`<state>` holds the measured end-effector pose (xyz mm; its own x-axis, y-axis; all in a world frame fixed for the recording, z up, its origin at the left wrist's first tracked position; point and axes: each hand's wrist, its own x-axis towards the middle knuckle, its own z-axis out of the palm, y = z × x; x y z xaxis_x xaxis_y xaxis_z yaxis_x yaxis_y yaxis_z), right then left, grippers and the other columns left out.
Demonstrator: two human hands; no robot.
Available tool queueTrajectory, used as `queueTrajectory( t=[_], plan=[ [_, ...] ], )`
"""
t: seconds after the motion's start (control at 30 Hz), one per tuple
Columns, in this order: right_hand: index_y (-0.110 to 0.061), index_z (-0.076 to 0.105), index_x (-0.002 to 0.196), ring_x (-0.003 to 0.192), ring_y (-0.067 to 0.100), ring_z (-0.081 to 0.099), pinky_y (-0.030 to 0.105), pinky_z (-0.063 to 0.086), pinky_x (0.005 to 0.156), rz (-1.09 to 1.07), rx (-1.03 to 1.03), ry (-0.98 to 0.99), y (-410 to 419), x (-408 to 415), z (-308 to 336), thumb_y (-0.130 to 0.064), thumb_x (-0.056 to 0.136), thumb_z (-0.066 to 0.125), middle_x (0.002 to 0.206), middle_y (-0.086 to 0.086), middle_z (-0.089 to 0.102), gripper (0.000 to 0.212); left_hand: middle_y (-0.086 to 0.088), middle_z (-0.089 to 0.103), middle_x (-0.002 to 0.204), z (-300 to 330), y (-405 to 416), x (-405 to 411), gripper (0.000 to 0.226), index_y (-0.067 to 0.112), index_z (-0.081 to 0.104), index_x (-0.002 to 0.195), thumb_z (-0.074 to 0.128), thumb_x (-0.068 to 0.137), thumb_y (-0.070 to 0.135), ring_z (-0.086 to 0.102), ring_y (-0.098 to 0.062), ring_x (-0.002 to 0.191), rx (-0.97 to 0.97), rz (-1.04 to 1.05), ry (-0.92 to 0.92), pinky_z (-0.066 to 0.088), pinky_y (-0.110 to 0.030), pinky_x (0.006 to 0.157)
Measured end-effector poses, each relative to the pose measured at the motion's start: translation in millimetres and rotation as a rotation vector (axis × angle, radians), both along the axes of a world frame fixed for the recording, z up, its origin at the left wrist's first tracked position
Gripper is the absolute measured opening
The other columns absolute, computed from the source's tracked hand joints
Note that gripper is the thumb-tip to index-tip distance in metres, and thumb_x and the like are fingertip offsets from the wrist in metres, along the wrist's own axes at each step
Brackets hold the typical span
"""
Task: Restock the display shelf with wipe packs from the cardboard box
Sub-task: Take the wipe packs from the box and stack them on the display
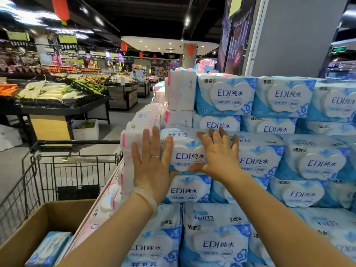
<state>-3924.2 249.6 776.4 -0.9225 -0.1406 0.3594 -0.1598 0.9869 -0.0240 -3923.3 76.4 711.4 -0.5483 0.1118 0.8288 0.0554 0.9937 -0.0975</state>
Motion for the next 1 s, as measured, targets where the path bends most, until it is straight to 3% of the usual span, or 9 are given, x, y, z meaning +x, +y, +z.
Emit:
queueTrajectory(
  t=[0.13,0.27,0.5,0.63,0.73,0.8,0.87,0.93,1.0],
  plan=[
    [-0.032,0.007,0.151,0.149,0.031,-0.007,0.059,-0.009,0.115,-0.01,0.008,-0.016,-1,-1,1,-0.067,0.07,0.066,0.16,0.005,0.005,0.106,-0.018,0.035,0.151,6,5,6,0.101,0.009,0.036,0.142,0.076,0.062,0.055,-0.03,-0.03,0.142,-0.038,0.081,-0.139,-0.02,-0.051,0.113],
    [-0.03,-0.001,0.152,0.148,0.032,-0.015,0.059,-0.011,0.114,-0.007,0.009,-0.062,-1,4,6,-0.066,0.072,0.065,0.161,0.007,-0.007,0.109,-0.012,-0.028,0.155,20,14,21,0.098,0.009,-0.012,0.15,0.045,0.089,0.059,-0.053,-0.033,0.121,-0.083,0.111,-0.339,-0.044,-0.048,0.09],
    [-0.022,-0.003,0.154,0.146,0.029,-0.023,0.047,-0.02,0.112,0.169,-0.047,0.112,-14,52,-2,-0.047,0.086,0.062,0.16,0.007,-0.019,0.096,-0.01,-0.023,0.157,-5,5,49,0.136,0.006,-0.01,0.151,0.082,0.058,0.047,-0.023,-0.026,0.146,-0.001,-0.047,-0.103,-0.007,-0.048,0.116],
    [-0.008,0.033,0.147,0.145,0.044,0.017,0.06,0.014,0.113,0.341,-0.007,0.127,-47,71,-34,-0.038,0.066,0.083,0.157,0.021,0.021,0.1,-0.003,-0.019,0.159,-28,-15,71,0.113,0.009,0.003,0.152,0.065,0.07,0.054,-0.019,-0.021,0.147,0.081,-0.055,-0.164,-0.007,-0.044,0.116],
    [-0.011,0.019,0.152,0.148,0.038,0.0,0.055,0.001,0.117,0.489,-0.046,-0.048,-74,84,-55,-0.044,0.081,0.07,0.161,0.017,0.002,0.093,-0.015,0.015,0.159,-41,-47,91,0.107,0.003,0.025,0.143,0.067,0.064,0.06,-0.014,-0.021,0.148,0.051,0.047,-0.292,-0.002,-0.042,0.116],
    [-0.017,0.005,0.154,0.149,0.029,-0.013,0.048,-0.008,0.119,0.545,0.017,-0.155,-93,90,-64,-0.048,0.087,0.059,0.161,0.009,-0.011,0.091,-0.02,0.039,0.148,-45,-69,109,0.12,0.002,0.03,0.141,0.083,0.049,0.058,0.011,-0.031,0.146,0.004,0.143,-0.389,0.015,-0.047,0.117],
    [-0.019,-0.001,0.153,0.148,0.026,-0.018,0.047,-0.011,0.118,0.593,0.052,-0.216,-118,92,-74,-0.049,0.088,0.057,0.161,0.006,-0.016,0.093,-0.018,0.022,0.154,-42,-94,130,0.123,0.003,0.018,0.148,0.079,0.058,0.059,0.014,-0.034,0.146,-0.015,0.206,-0.509,0.018,-0.051,0.113],
    [-0.02,-0.004,0.153,0.148,0.026,-0.02,0.048,-0.009,0.119,0.643,0.069,-0.269,-145,97,-83,-0.048,0.087,0.06,0.16,0.005,-0.019,0.096,-0.007,-0.019,0.155,-37,-118,150,0.113,0.009,-0.011,0.149,0.064,0.079,0.056,-0.017,-0.026,0.144,0.065,0.241,-0.671,-0.002,-0.046,0.117],
    [-0.019,-0.006,0.153,0.148,0.026,-0.019,0.049,-0.007,0.119,0.686,0.119,-0.281,-174,102,-90,-0.048,0.086,0.063,0.16,0.006,-0.019,0.101,-0.006,-0.028,0.155,-36,-144,164,0.107,0.011,-0.019,0.149,0.056,0.086,0.054,-0.024,-0.024,0.145,0.114,0.344,-0.812,-0.01,-0.042,0.118]
  ],
)
